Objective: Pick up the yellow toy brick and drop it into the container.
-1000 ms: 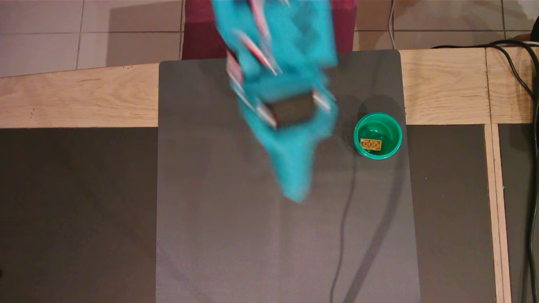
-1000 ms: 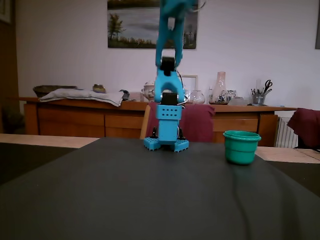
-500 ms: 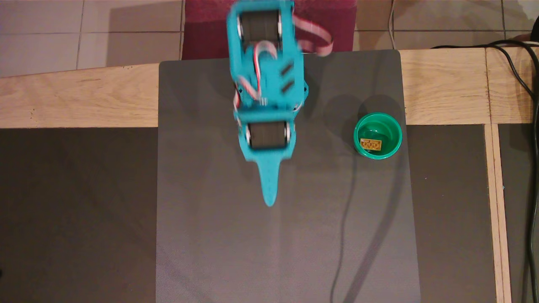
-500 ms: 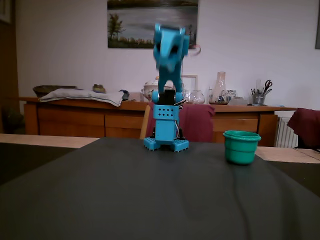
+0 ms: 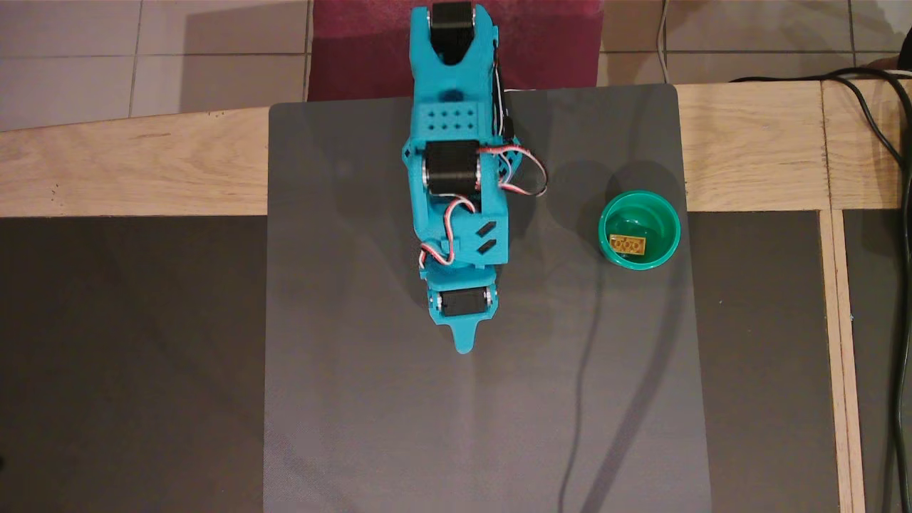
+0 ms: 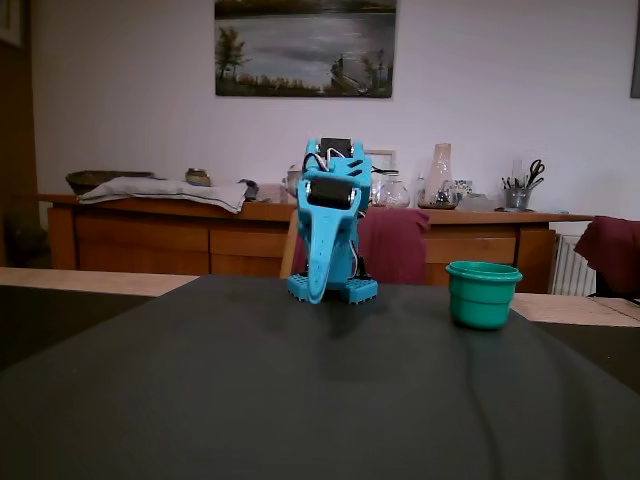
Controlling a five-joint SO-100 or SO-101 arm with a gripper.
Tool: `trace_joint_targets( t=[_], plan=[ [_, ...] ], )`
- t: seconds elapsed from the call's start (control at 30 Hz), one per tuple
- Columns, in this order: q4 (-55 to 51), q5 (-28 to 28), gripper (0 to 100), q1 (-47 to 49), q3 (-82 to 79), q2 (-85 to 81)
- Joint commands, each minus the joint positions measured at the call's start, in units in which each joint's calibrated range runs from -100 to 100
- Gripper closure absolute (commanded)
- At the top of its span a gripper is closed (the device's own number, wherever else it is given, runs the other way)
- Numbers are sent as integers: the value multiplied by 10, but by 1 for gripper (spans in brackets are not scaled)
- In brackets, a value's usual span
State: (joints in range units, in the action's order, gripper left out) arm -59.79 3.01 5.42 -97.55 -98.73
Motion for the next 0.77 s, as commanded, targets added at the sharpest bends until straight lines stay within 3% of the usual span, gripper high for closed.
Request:
trace_joint_targets(
  t=[0.0,0.73],
  plan=[
    [9,9,100,3,-3,-3],
    [9,6,100,3,-3,-3]
  ],
)
